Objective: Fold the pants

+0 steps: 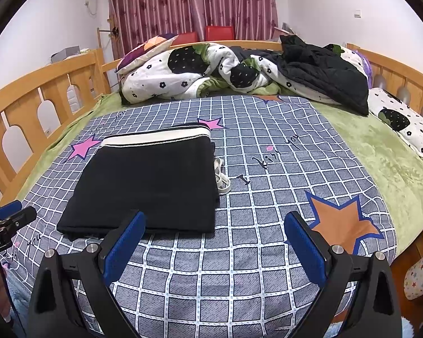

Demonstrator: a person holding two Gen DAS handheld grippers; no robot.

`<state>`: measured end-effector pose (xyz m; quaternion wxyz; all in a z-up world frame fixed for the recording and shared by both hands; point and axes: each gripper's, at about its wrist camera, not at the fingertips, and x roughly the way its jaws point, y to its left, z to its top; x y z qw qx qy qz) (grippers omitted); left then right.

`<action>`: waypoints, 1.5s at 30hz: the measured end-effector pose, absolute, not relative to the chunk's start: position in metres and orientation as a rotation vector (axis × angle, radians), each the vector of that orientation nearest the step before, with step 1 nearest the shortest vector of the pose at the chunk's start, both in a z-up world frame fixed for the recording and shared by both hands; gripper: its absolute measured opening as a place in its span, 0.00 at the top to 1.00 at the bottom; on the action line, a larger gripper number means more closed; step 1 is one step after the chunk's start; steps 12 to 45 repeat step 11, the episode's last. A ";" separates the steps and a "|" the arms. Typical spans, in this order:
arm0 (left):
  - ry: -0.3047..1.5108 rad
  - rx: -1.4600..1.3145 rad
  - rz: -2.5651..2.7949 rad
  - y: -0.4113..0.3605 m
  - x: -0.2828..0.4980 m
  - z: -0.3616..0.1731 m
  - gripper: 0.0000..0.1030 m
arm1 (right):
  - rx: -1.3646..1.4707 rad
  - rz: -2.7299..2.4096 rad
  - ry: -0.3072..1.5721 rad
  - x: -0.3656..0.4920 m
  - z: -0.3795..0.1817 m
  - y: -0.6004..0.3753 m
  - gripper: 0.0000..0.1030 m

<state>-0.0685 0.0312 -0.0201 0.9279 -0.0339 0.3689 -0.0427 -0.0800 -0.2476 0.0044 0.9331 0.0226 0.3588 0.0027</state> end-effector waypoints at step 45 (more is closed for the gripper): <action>0.750 -0.046 -0.103 0.032 -0.067 -0.021 0.26 | 0.049 0.003 0.738 -0.080 0.003 -0.248 0.05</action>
